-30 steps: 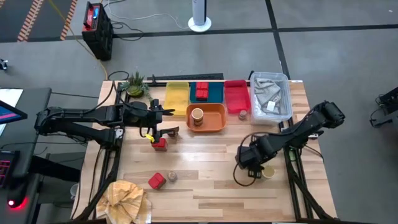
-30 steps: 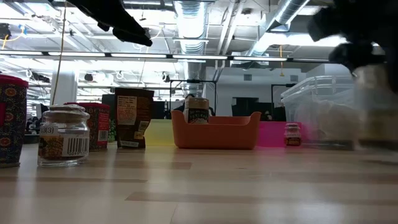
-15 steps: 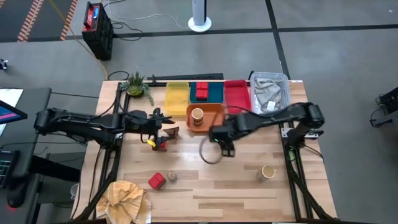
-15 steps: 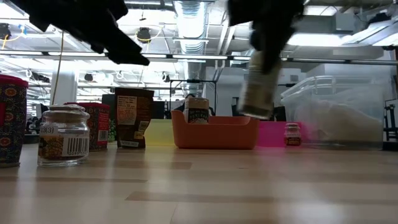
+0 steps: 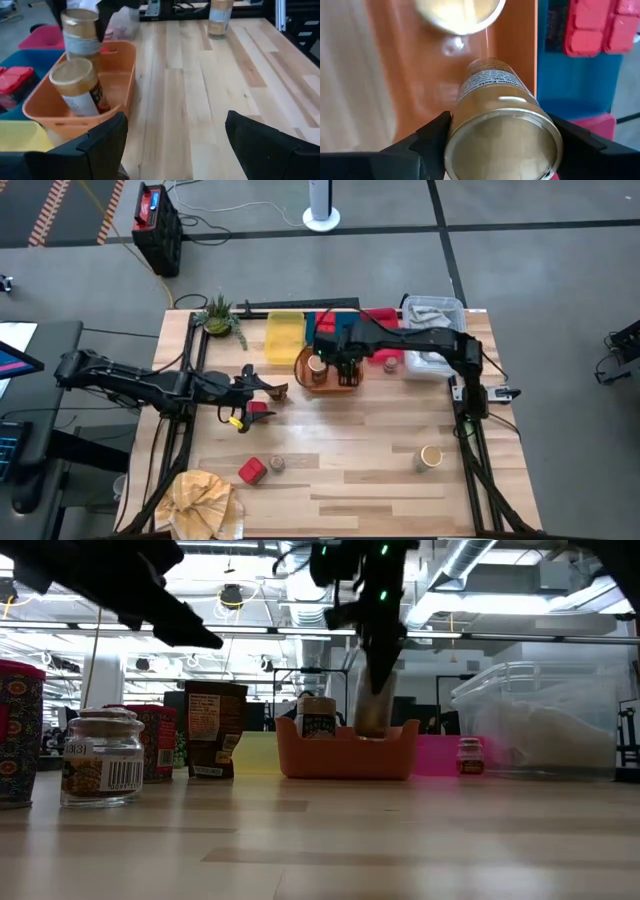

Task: Sort spices by type
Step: Put the gold seasoning bottle into the orange bin, then put the brown seasoning bottle into the orange bin

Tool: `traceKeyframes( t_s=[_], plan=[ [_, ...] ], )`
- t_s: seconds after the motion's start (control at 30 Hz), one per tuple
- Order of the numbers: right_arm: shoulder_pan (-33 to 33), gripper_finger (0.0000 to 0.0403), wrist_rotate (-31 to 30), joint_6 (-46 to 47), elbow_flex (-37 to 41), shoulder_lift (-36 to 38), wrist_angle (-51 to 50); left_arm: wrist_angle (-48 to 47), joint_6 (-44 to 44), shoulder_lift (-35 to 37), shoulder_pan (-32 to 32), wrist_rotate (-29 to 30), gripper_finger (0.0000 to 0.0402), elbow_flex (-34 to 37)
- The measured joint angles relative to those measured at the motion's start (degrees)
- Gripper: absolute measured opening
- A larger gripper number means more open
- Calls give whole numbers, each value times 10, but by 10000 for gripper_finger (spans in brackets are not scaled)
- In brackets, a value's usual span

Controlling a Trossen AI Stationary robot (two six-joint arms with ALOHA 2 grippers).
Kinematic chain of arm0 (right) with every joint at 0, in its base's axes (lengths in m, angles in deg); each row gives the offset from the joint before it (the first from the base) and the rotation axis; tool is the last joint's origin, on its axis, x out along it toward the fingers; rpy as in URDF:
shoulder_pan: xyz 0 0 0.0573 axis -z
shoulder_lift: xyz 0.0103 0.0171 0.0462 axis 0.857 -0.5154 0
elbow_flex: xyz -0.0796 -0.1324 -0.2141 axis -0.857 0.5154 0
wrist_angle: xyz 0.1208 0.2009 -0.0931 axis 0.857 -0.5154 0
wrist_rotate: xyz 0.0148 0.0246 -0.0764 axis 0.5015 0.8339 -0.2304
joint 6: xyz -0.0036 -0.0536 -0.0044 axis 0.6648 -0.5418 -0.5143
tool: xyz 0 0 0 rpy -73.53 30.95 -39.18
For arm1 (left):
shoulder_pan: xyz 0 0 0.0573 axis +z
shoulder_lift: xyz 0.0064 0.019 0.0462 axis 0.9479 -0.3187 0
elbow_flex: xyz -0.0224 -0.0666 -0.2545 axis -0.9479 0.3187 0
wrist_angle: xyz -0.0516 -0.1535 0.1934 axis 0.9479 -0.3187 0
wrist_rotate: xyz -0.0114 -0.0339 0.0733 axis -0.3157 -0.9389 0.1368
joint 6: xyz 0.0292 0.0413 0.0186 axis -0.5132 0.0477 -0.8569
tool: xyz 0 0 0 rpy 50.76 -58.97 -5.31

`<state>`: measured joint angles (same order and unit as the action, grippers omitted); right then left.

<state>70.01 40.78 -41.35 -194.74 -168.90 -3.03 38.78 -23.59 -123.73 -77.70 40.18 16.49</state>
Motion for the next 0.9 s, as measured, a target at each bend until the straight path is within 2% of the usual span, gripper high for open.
traceKeyframes(
  t_s=[0.17,0.23,0.3,0.37,0.63,0.9],
  plan=[
    [33,302,11,-27,0,-28,22,21,10,8,-2,18,322,31],
    [42,326,24,-29,0,-30,23,14,14,10,-2,21,322,32],
    [47,367,40,-32,-1,-36,32,11,15,10,-2,21,322,32],
    [51,384,42,-29,-1,-36,28,13,12,10,-2,22,322,32],
    [39,346,50,-25,-4,-26,4,34,-6,10,-2,38,322,32],
    [-15,348,24,95,-20,48,-53,37,6,10,-2,44,322,31]
  ],
)
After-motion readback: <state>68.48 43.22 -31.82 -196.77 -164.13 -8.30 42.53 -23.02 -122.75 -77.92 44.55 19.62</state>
